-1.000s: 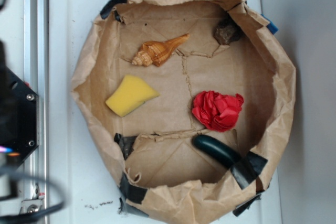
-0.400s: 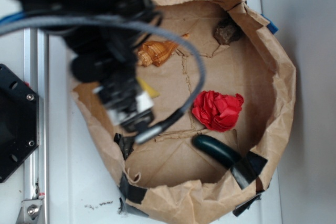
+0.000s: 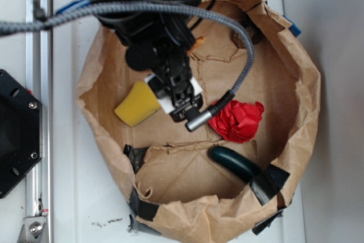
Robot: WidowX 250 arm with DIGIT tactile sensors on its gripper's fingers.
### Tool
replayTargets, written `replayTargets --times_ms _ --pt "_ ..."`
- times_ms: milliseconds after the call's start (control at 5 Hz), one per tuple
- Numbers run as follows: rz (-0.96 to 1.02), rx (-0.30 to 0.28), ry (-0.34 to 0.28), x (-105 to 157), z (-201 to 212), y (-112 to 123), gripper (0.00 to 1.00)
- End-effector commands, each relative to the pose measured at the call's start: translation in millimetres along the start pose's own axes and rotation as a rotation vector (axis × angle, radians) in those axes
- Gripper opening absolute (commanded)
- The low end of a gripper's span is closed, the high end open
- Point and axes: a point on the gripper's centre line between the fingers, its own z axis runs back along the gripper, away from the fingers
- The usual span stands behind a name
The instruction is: Grab the shell.
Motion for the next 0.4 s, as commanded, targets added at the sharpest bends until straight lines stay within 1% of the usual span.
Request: replayTargets --times_ms 0,200 --pt "-0.005 -0.015 -0.049 8 13 -1 1.00" --pt "0.017 0.049 -0.057 20 -22 -7 1.00"
